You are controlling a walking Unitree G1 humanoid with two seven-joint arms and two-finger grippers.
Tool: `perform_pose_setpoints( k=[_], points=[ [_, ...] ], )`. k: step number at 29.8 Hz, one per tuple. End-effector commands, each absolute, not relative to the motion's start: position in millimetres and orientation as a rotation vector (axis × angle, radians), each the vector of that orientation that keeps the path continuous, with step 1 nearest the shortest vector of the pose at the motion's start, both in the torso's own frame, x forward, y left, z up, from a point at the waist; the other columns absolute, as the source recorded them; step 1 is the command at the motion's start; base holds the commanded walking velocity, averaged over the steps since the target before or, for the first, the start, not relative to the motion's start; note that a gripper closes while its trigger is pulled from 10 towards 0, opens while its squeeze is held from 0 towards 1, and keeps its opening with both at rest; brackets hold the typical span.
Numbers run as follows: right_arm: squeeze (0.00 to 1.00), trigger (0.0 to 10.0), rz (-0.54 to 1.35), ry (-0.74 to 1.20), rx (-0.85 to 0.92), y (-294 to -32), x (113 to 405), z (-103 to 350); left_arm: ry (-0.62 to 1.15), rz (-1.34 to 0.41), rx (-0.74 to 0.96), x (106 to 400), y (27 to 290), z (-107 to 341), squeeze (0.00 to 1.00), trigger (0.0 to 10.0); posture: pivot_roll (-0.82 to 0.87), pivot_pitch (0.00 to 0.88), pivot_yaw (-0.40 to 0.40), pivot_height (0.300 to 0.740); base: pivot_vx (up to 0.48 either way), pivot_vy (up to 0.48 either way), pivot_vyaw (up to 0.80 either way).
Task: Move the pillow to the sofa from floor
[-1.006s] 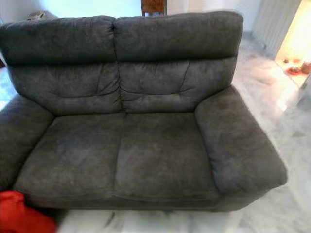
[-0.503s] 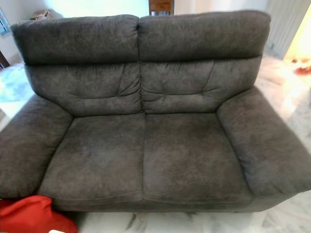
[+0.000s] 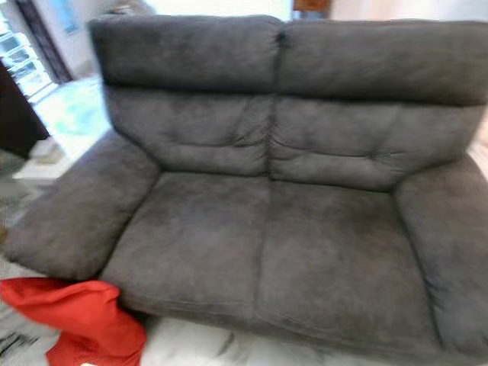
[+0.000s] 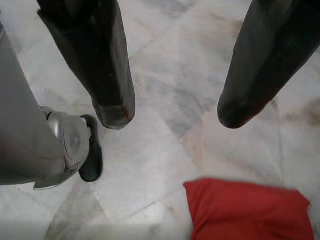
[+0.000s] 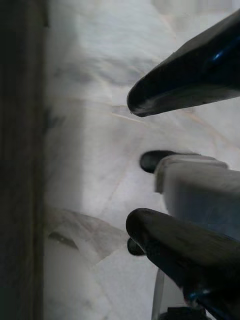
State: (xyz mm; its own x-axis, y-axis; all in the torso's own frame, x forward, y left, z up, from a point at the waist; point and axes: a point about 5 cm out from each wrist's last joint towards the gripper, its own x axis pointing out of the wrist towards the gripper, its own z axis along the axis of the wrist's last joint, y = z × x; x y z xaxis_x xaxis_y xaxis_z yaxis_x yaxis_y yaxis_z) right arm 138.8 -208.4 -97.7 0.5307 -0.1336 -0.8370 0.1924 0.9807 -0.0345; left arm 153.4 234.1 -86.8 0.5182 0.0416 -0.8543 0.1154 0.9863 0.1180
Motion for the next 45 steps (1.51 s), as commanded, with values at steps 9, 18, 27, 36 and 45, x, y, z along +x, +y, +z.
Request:
perform_pose_setpoints(
  k=[9,18,27,36,45],
  points=[
    [0.0,10.0,-0.188,1.022,0.08,-203.0,130.0,-101.8,1.069,-0.037,0.177,143.0,232.3,-91.9,0.0,10.0,0.09,0.079,0.056,0.74,0.0,0.0,0.8],
    [0.0,10.0,-0.182,1.019,0.078,-202.0,130.3,-101.7,1.079,-0.03,0.183,138.2,236.5,-92.5,0.0,10.0,0.09,0.072,0.057,0.74,0.0,0.0,0.8],
    [0.0,10.0,-0.18,1.018,0.079,-201.4,130.9,-101.6,1.075,-0.031,0.201,138.9,238.7,-91.7,0.0,10.0,0.09,0.057,0.061,0.74,0.0,0.0,0.8],
    [0.0,10.0,-0.201,0.979,0.148,-199.6,135.3,-99.8,1.068,-0.036,0.184,142.2,239.1,-90.3,0.0,10.0,0.09,0.063,0.061,0.74,0.0,0.0,0.18],
    [0.0,10.0,-0.185,0.973,0.132,-201.2,135.6,-99.2,1.06,-0.033,0.172,144.1,238.2,-89.7,0.0,10.0,0.09,0.076,0.058,0.74,0.214,0.0,0.0]
  ],
)
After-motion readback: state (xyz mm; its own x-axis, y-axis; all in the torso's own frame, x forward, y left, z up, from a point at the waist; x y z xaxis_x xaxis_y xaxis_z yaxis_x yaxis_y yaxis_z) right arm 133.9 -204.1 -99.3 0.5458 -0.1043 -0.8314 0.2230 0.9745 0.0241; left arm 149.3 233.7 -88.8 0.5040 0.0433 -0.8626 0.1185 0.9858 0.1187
